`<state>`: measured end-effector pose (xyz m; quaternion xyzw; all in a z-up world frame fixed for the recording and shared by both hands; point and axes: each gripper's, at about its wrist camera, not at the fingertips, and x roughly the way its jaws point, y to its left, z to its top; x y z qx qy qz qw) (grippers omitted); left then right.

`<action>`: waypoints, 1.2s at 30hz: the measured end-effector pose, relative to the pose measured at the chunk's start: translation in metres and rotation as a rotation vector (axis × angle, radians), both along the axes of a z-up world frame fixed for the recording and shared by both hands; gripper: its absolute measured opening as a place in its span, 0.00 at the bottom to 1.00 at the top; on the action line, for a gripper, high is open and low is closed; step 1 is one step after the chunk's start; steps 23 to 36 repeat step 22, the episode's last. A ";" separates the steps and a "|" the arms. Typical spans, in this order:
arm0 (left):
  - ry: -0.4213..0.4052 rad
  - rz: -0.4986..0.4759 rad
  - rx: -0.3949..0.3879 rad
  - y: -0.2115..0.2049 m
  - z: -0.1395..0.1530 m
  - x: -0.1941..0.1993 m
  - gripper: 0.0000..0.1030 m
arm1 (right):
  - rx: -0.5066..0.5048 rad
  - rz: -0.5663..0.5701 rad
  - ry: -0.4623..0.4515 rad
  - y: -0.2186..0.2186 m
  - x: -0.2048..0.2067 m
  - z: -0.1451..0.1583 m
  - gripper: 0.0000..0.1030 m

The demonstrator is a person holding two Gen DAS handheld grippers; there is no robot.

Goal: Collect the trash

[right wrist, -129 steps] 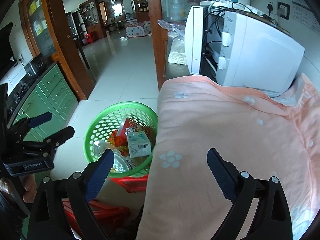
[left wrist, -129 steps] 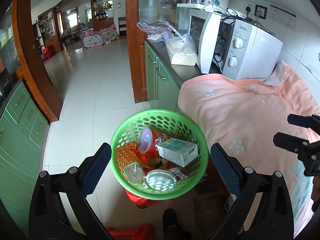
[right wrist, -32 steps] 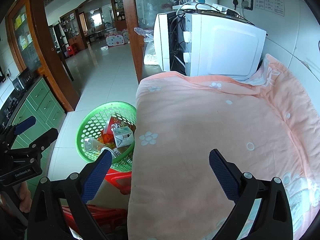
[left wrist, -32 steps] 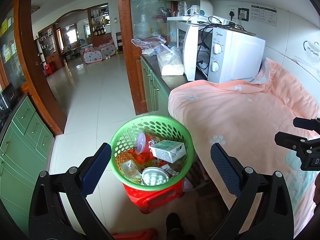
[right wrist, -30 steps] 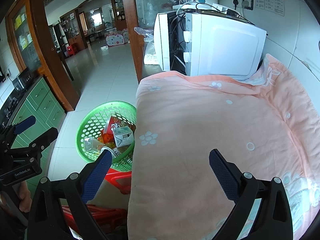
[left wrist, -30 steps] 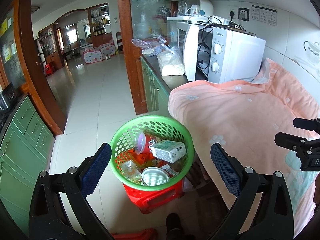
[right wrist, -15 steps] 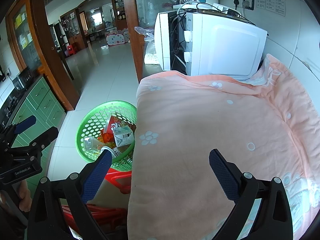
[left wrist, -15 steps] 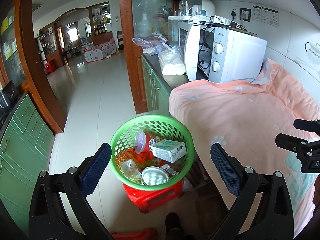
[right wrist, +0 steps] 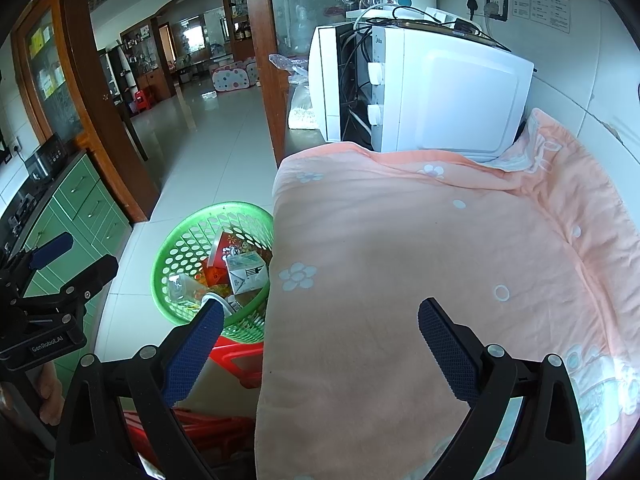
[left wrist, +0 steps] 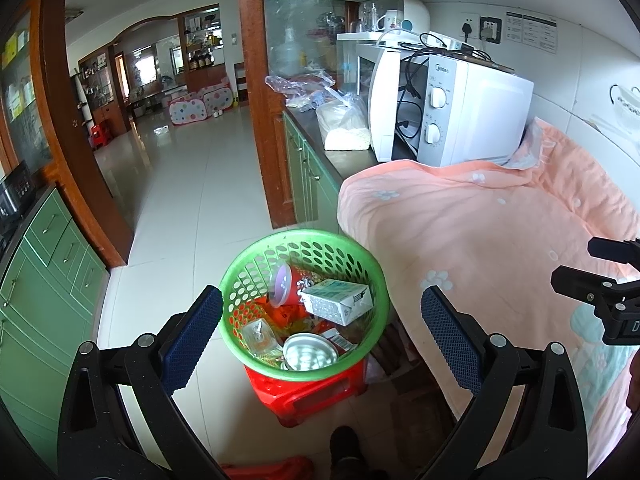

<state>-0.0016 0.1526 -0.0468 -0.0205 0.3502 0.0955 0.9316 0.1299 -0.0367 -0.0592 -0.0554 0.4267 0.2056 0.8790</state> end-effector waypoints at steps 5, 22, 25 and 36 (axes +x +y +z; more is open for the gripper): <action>-0.014 0.002 0.001 -0.001 0.000 -0.001 0.95 | -0.001 0.000 -0.001 0.000 0.000 0.000 0.92; -0.007 0.011 0.000 -0.003 -0.002 0.001 0.95 | 0.000 -0.002 0.000 0.000 0.001 0.001 0.92; -0.007 0.011 0.000 -0.003 -0.002 0.001 0.95 | 0.000 -0.002 0.000 0.000 0.001 0.001 0.92; -0.007 0.011 0.000 -0.003 -0.002 0.001 0.95 | 0.000 -0.002 0.000 0.000 0.001 0.001 0.92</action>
